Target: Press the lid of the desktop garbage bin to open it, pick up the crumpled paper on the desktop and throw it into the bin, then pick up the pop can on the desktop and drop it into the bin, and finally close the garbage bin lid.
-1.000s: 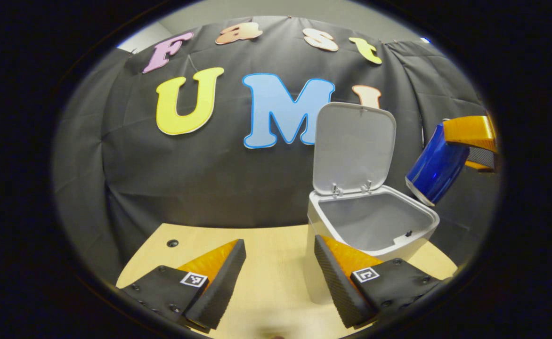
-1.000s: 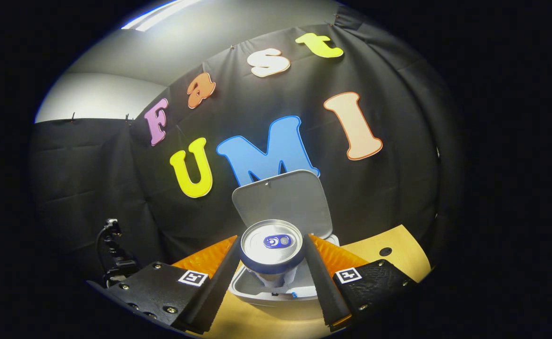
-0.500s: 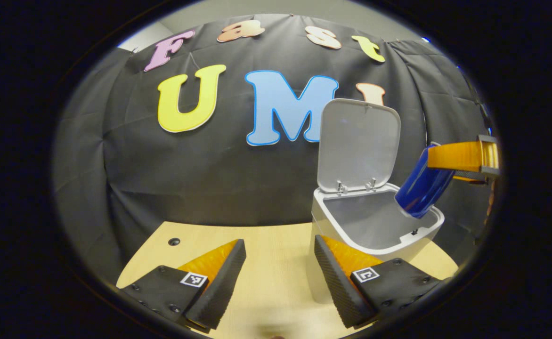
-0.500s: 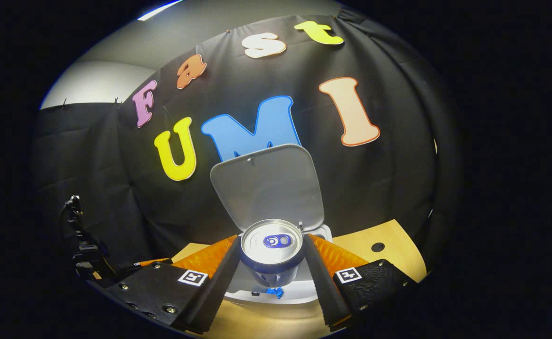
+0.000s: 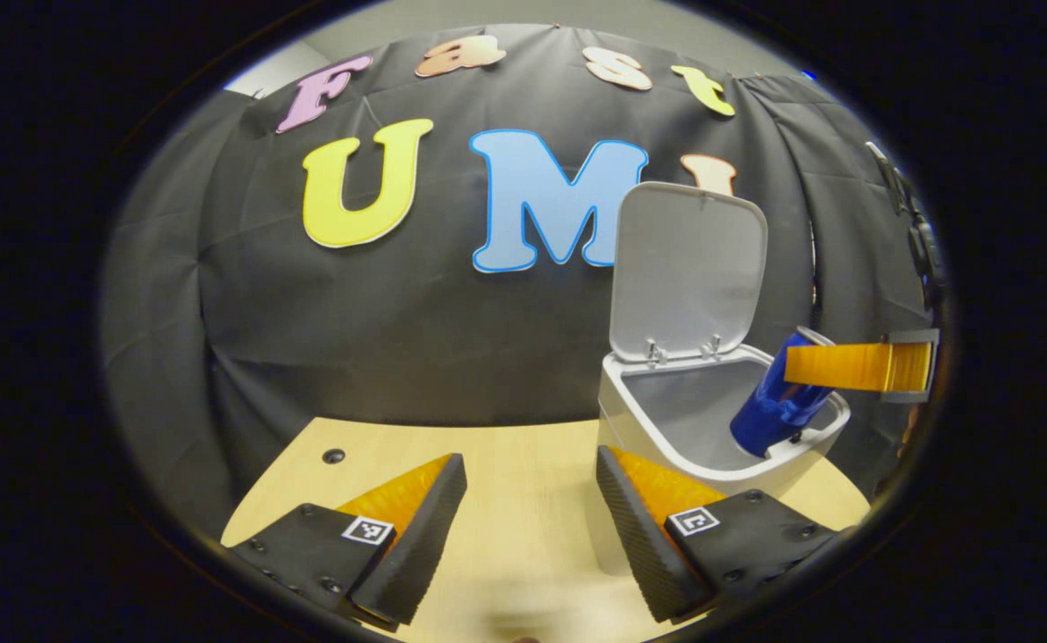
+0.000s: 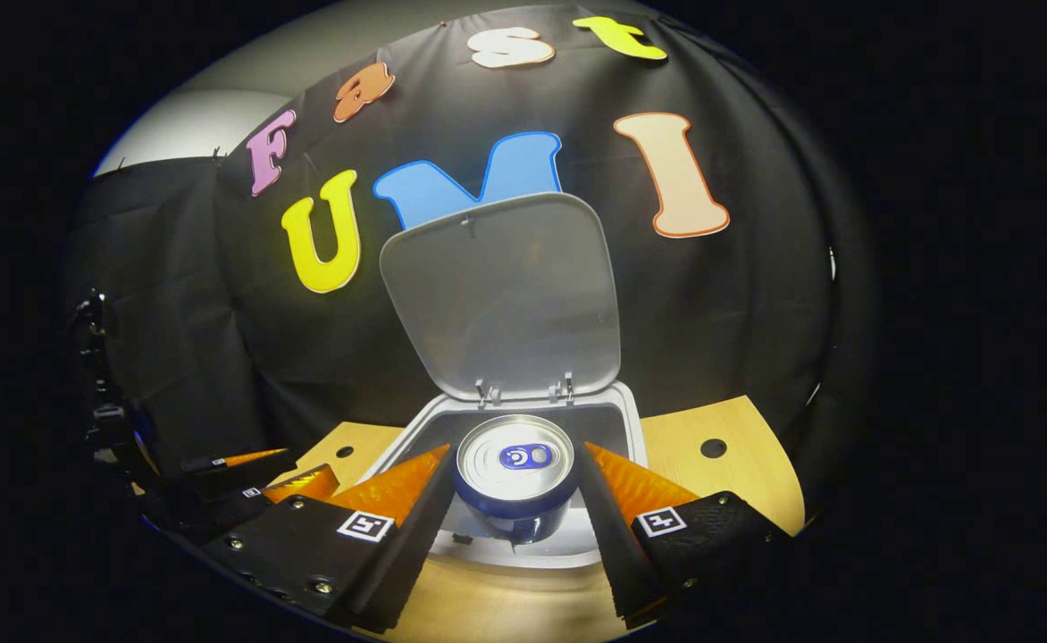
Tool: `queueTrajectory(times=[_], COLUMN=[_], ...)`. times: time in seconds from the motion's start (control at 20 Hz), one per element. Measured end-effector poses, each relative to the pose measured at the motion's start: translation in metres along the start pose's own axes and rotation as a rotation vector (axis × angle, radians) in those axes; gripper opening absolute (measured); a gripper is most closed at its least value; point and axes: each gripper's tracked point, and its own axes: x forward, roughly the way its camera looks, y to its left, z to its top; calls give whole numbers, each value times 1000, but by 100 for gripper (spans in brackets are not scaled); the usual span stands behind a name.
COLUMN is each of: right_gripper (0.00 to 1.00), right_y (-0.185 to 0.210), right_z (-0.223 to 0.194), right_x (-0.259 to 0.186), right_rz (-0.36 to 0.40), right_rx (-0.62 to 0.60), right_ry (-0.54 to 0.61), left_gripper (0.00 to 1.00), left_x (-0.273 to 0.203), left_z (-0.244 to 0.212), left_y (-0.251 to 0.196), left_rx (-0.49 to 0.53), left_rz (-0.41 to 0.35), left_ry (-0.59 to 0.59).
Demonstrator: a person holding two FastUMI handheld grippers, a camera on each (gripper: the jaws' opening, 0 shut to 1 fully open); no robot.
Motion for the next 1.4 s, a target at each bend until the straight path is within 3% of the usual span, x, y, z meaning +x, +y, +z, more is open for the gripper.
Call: queueTrajectory(times=[0.35,0.65,0.7,0.85,0.9,0.95,1.0,1.1,1.35,1.4], right_gripper=[84,83,84,84,84,85,85,90,91,91], right_y=[-3,-4,-4,-4,-5,-4,-3,-5,-6,-6], right_z=[-24,-25,-26,-26,-26,-26,-26,-26,-25,-26], right_x=[13,12,11,13,13,13,13,13,14,14], right_rz=[-19,-26,-28,-31,-31,-29,-24,-23,-23,-23], right_rx=[-21,-20,-20,-21,-21,-20,-19,-19,-24,-25], right_ry=[52,46,45,44,44,45,44,40,39,38], left_gripper=[100,100,96,96,100,96,100,96,96,100], left_x=[0,-2,-2,-3,-3,-3,-4,-4,-6,-5], left_z=[-2,-3,-3,-3,-3,-4,-3,-3,-2,-2], left_y=[6,8,8,9,9,9,9,10,11,11], left_rx=[-10,-13,-13,-13,-14,-14,-14,-14,-13,-14], left_rz=[13,15,15,16,16,16,16,17,18,18], left_ry=[6,7,7,6,6,6,6,5,3,3])
